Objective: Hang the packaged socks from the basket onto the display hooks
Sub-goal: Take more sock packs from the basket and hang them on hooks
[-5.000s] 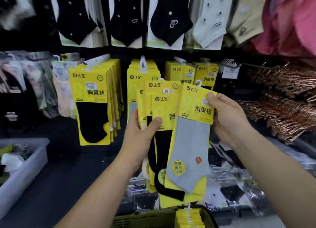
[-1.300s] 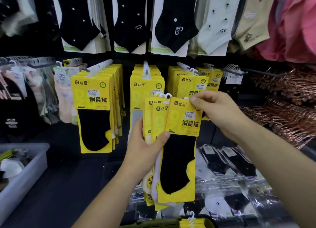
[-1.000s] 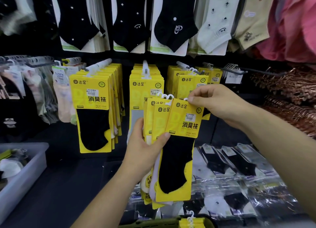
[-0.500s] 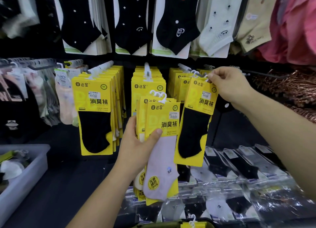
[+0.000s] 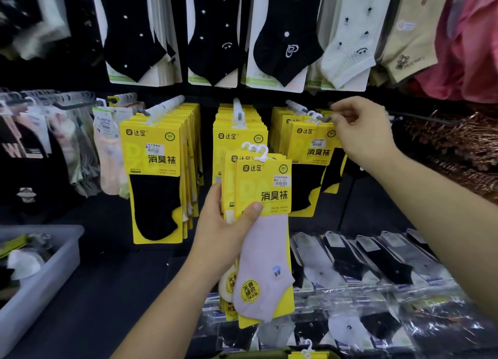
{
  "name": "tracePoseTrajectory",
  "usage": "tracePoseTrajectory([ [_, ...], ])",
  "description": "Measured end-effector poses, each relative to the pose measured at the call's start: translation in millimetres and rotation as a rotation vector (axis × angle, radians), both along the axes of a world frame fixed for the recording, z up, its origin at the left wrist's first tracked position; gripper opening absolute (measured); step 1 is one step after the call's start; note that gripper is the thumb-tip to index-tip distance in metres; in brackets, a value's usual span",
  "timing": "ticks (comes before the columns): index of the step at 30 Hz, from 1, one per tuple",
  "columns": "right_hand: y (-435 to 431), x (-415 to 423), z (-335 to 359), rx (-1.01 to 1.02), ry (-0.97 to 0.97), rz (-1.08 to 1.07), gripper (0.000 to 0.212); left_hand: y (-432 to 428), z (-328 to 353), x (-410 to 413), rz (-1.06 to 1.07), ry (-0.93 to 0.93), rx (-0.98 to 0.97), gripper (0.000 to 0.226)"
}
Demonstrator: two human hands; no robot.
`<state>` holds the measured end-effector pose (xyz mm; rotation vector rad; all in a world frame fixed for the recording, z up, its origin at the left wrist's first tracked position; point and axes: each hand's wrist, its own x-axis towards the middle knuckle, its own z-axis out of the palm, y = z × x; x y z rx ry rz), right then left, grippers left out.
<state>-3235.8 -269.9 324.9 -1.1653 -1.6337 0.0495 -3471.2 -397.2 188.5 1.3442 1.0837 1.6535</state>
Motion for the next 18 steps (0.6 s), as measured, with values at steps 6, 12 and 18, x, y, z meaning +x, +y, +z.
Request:
tracePoseTrajectory([
  [6, -63, -15, -56, -0.328, 0.238, 0.205, 0.014, -1, 1, 3, 0.012, -0.008, 0.003, 0.048],
  [12, -91, -40, -89, -0.464, 0.248, 0.39, 0.023, -4, -1, 13, -0.021, -0.026, 0.008, 0.052],
  [18, -83, -30, -94, -0.47, 0.491, 0.418, 0.013, -6, -1, 11, -0.052, -0.074, -0.02, 0.044],
])
